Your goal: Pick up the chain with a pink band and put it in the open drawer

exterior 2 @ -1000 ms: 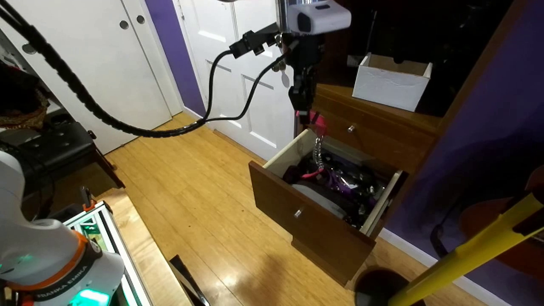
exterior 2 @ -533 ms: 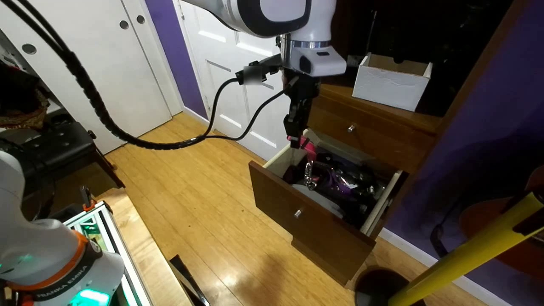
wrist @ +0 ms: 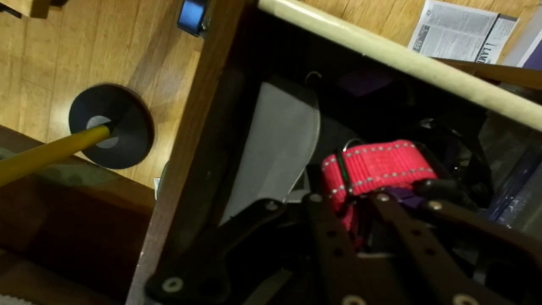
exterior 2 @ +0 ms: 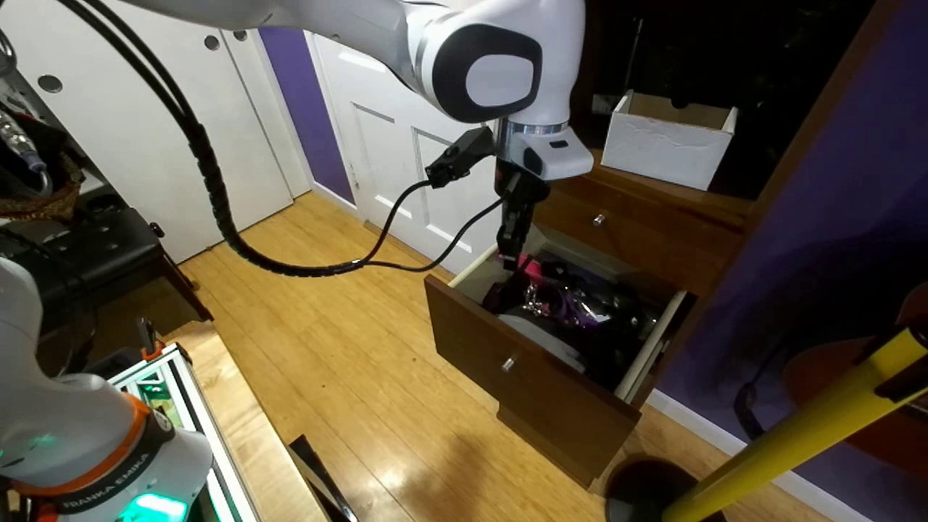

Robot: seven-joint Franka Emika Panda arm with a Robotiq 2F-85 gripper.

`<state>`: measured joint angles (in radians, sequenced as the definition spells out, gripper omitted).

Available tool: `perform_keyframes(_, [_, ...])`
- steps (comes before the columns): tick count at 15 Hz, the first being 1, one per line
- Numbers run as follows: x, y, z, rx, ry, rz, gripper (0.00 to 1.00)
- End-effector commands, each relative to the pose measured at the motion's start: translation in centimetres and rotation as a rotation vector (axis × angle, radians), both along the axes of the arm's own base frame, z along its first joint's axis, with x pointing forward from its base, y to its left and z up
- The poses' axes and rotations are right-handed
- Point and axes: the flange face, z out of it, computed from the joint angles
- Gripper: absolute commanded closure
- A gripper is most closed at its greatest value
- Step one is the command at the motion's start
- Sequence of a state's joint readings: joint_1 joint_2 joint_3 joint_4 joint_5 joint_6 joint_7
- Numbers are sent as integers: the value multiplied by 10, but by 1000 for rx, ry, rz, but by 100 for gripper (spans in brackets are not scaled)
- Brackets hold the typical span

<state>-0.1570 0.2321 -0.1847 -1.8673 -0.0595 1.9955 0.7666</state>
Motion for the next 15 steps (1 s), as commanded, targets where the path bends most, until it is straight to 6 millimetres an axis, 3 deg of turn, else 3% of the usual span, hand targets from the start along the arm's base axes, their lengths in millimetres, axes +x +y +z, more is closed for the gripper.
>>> perform_keyframes(1, [8, -2, -21, 12, -42, 60, 96])
perform_keyframes(5, [12, -5, -36, 3, -60, 114, 96])
perform_keyframes(6, [13, -5, -37, 4, -62, 125, 82])
perform_keyframes(7, [13, -5, -34, 1, -72, 130, 58])
perform_keyframes(9, [14, -4, -26, -5, -90, 147, 55])
perform_keyframes(13, [14, 3, -5, -19, -118, 187, 25])
perform_keyframes(15, [10, 8, 9, -21, -114, 197, 18])
